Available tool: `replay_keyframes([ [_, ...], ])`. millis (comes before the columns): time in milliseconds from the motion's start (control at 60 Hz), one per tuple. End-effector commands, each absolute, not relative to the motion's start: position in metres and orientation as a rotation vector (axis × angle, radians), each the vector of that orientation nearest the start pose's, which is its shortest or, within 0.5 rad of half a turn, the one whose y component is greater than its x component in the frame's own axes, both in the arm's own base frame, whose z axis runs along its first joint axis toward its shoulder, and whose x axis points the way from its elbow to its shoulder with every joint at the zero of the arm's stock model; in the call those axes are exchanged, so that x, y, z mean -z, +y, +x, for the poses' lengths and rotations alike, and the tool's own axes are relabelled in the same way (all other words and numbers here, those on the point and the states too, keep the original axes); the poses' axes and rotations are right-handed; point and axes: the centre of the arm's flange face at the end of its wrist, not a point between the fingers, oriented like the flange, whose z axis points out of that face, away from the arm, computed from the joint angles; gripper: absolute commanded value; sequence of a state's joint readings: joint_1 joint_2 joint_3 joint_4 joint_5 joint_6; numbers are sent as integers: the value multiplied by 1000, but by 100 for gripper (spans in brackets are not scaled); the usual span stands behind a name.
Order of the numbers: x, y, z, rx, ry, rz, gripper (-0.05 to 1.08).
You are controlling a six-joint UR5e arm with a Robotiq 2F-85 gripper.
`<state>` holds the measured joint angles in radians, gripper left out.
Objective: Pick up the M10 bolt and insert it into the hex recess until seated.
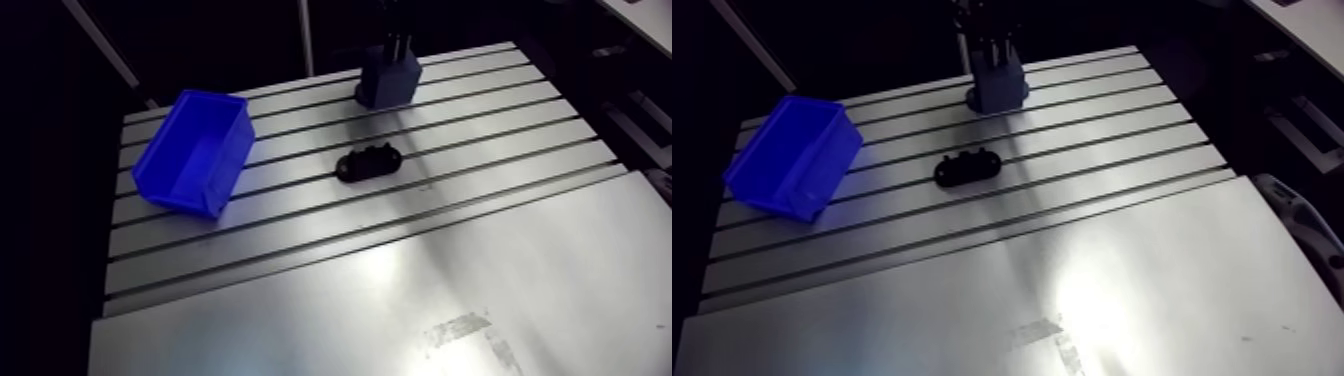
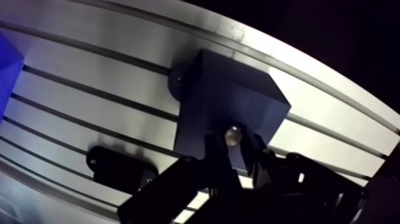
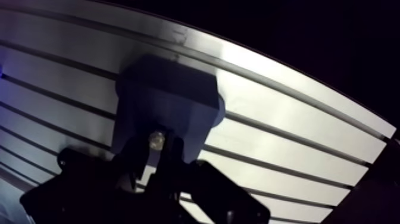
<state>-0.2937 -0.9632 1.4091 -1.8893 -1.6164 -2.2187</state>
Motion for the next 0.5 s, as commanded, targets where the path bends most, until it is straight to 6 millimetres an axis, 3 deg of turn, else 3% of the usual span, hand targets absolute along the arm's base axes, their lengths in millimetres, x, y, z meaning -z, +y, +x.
replay_keyframes([
  [17,-230,75,-689,30,2949,-562,73],
  [500,-232,74,-689,32,2939,-634,72],
])
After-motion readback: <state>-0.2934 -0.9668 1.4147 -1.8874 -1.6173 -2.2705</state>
